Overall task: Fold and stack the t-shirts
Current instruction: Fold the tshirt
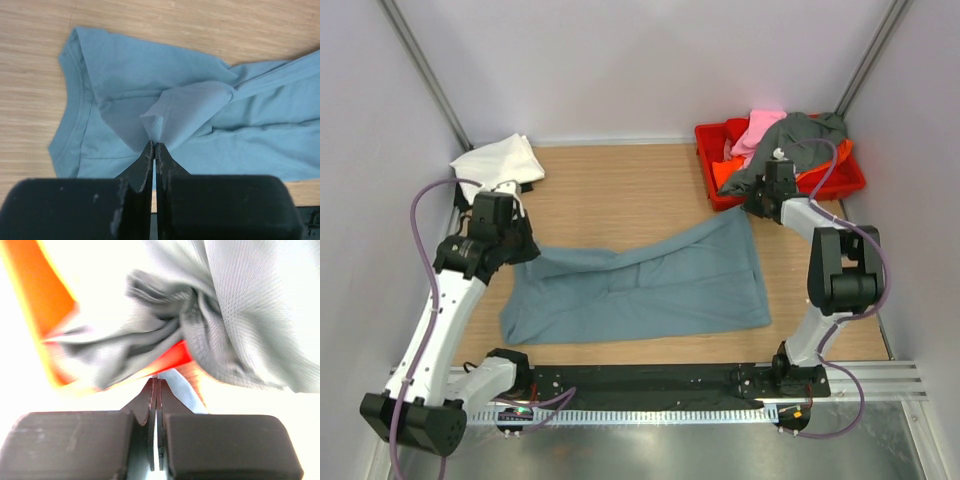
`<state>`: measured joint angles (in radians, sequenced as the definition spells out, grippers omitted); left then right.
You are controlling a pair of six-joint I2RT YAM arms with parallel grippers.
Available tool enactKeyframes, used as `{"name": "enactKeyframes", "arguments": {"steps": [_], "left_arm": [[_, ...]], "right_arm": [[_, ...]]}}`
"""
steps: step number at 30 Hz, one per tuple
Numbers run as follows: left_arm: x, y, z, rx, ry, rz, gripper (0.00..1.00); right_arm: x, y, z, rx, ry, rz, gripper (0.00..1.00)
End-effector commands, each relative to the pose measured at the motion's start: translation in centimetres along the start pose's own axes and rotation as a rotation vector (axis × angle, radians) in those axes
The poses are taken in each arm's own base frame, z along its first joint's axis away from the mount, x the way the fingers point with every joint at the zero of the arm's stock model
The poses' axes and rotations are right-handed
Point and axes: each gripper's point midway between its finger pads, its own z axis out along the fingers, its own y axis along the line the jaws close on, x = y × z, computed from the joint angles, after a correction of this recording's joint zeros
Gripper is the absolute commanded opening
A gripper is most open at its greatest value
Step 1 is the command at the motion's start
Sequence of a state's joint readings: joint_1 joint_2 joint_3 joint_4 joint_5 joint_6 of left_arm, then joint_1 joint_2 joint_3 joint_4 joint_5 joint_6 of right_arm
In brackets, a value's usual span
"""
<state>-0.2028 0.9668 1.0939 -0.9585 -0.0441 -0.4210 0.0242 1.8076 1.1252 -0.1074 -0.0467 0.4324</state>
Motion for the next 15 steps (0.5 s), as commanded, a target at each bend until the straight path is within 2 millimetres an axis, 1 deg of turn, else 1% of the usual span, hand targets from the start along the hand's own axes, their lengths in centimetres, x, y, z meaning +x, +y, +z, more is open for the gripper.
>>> {"name": "enactKeyframes", "arguments": {"steps": [1,2,3,4,5,7,10,11,13,15], "left_arm": [[-6.2,-1.9,-0.6,0.033,-0.161,-0.011,0.0],[-6.9,-2.1,-0.3,0.029,-0.163,-0.009,0.0],[-7.8,-2.4,-0.3,0.032,-0.177,-0.005,0.0],[-8.8,-2.6,0.2,0.022,-0.181,-0.001,0.0],[-9.6,-2.7,0.2,0.017,-0.195,0.004,0.0],[-10.7,-2.9,0.8,0.004,-0.197,0.011,0.0],[-11.5,-3.3,1.5,0.003,-0.192,0.015,0.0],[-12.1,-3.5,1.3,0.007,-0.202,0.016,0.0],[-12.0,-3.5,1.2,0.004,-0.187,0.016,0.0],[-11.7,-3.9,0.7,0.026,-0.166,0.014,0.0]], "right_arm": [[-6.1,2.5,-5.0,-0.042,-0.178,-0.038,0.02],[-6.2,2.7,-5.9,-0.048,-0.192,-0.039,0.02],[-6.6,2.0,-6.2,-0.013,-0.216,-0.035,0.02],[-6.6,1.8,-6.5,-0.005,-0.223,-0.039,0.02],[-6.4,1.5,-6.6,0.004,-0.224,-0.04,0.01],[-6.6,1.1,-7.2,0.014,-0.235,-0.039,0.01],[-6.6,0.8,-7.8,0.024,-0.243,-0.034,0.01],[-6.3,0.5,-7.9,0.032,-0.238,-0.029,0.01],[-6.2,0.2,-8.2,0.037,-0.244,-0.024,0.01],[-5.4,-0.1,-8.0,0.045,-0.231,-0.026,0.01]]}}
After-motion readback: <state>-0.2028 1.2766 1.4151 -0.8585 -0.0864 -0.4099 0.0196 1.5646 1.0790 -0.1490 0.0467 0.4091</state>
